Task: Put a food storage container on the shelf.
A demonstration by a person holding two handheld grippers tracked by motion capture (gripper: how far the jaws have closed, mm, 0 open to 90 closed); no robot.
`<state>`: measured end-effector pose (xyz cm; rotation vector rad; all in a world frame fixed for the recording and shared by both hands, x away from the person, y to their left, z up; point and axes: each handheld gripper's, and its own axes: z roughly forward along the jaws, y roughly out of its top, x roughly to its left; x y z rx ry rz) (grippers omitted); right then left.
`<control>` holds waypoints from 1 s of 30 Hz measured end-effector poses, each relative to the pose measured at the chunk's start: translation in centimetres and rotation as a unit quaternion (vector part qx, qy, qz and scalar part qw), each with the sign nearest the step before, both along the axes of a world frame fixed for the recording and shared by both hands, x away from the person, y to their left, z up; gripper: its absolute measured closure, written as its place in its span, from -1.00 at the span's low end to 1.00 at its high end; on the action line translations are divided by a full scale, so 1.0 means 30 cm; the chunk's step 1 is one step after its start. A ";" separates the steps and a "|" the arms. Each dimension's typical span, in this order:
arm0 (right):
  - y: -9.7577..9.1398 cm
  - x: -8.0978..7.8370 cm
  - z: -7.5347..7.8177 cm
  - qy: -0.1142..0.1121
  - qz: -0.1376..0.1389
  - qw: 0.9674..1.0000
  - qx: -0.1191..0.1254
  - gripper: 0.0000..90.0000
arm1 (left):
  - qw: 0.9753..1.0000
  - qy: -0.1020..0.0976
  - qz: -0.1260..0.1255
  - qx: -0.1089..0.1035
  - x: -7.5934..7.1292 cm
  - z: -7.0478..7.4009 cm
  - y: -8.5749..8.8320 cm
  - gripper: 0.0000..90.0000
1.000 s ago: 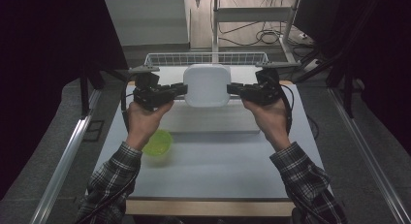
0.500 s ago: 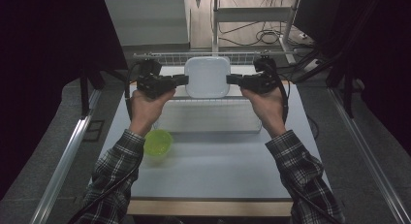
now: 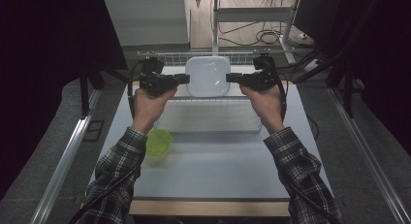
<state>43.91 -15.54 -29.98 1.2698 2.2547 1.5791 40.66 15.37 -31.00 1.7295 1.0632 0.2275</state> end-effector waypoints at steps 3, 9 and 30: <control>-0.001 0.005 -0.002 -0.002 0.001 1.000 0.000 0.69 | 1.000 -0.011 -0.001 0.006 0.004 -0.005 -0.003 0.71; 0.005 0.020 -0.002 -0.012 -0.005 1.000 -0.003 0.56 | 1.000 -0.024 0.003 0.011 0.019 -0.010 -0.017 0.62; 0.043 0.067 -0.013 -0.037 -0.026 0.998 -0.032 0.28 | 0.998 -0.041 0.017 0.043 0.083 -0.027 -0.042 0.29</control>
